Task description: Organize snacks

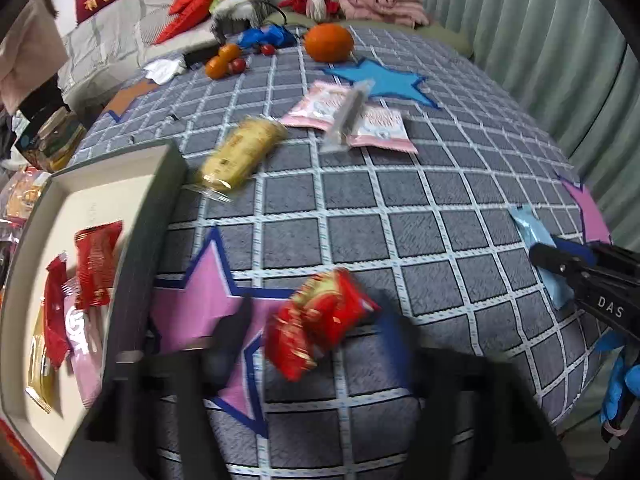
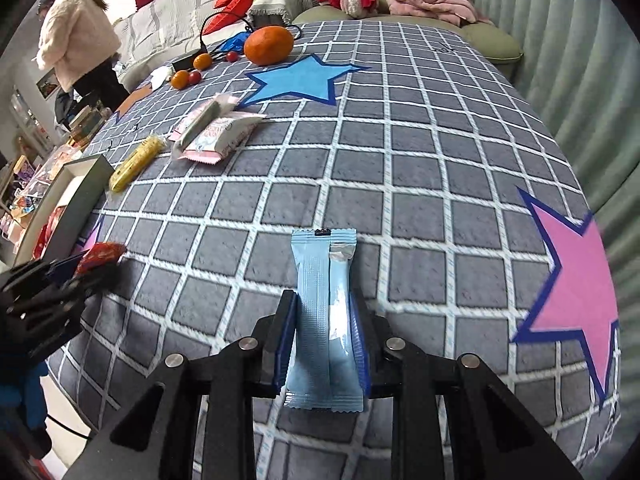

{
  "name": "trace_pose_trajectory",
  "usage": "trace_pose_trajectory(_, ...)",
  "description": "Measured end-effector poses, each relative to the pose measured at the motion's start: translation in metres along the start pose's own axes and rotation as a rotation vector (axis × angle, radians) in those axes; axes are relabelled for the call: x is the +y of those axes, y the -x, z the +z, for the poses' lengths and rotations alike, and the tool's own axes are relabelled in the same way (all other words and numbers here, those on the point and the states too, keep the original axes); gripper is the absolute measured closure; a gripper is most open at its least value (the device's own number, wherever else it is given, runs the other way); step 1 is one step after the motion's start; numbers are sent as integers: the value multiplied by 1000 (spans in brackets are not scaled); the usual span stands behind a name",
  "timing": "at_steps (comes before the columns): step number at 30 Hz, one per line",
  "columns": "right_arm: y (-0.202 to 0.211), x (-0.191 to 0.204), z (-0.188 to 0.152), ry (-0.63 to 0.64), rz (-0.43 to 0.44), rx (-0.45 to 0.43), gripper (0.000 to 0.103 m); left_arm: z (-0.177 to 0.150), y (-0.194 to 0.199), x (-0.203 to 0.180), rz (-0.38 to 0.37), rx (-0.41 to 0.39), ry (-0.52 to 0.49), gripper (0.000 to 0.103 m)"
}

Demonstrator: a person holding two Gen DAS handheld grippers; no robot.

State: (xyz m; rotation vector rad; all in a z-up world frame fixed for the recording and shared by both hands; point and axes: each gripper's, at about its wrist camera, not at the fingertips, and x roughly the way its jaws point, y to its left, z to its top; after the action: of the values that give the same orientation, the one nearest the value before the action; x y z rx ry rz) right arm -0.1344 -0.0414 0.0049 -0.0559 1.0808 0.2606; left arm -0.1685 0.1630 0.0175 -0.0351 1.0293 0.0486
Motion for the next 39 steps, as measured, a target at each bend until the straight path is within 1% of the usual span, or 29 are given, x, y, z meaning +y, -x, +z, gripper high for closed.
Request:
trace_pose_trajectory(1,1,0,-1,-5,3,-2,69,1,0,2,13,-11,2,21)
trace_pose_trajectory(2,1,0,-2,-10,8,-6,60,4,-1,2,13,-15,-2,21)
trace_pose_trajectory(3,1,1,-2,-13,2,-7,28,6,-4,2,7,-10,-9,21)
trace_pose_trajectory(4,1,3,-2,-13,-26,-21,8,8,-8,0,5,0,-16,21)
trace_pose_trajectory(5,1,4,-2,-9,-47,-37,8,10,-12,0,8,10,-18,21)
trace_pose_trajectory(7,-6,4,1,-11,-59,-28,8,10,-23,-4,3,42,-21,19)
trace_pose_trajectory(8,-12,3,1,-27,-59,-15,7,7,-22,-4,-3,16,-9,18)
trace_pose_trajectory(9,-13,3,2,-26,-73,-30,1,6,-23,-5,-4,10,-8,17)
trace_pose_trajectory(10,-16,4,2,-26,-80,-30,0,5,-23,-7,-1,-2,-11,16)
trace_pose_trajectory(11,-17,6,2,-15,-97,-34,1,4,-24,-8,-8,-8,-12,11)
trace_pose_trajectory(12,-21,10,2,10,-124,-31,0,3,-26,-9,-12,-7,-20,3)
trace_pose_trajectory(13,-22,13,1,23,-126,-37,0,2,-27,-10,-10,-7,-29,0)
trace_pose_trajectory(18,-21,14,-4,33,-116,-89,0,-2,-28,-10,-11,-42,-22,0)
trace_pose_trajectory(21,-20,14,-4,35,-116,-94,0,-3,-28,-9,-12,-66,-20,0)
trace_pose_trajectory(28,-19,14,-6,35,-117,-110,0,-6,-26,-8,-13,-75,-18,0)
trace_pose_trajectory(39,-19,14,-6,35,-117,-110,0,-6,-26,-8,-13,-76,-19,0)
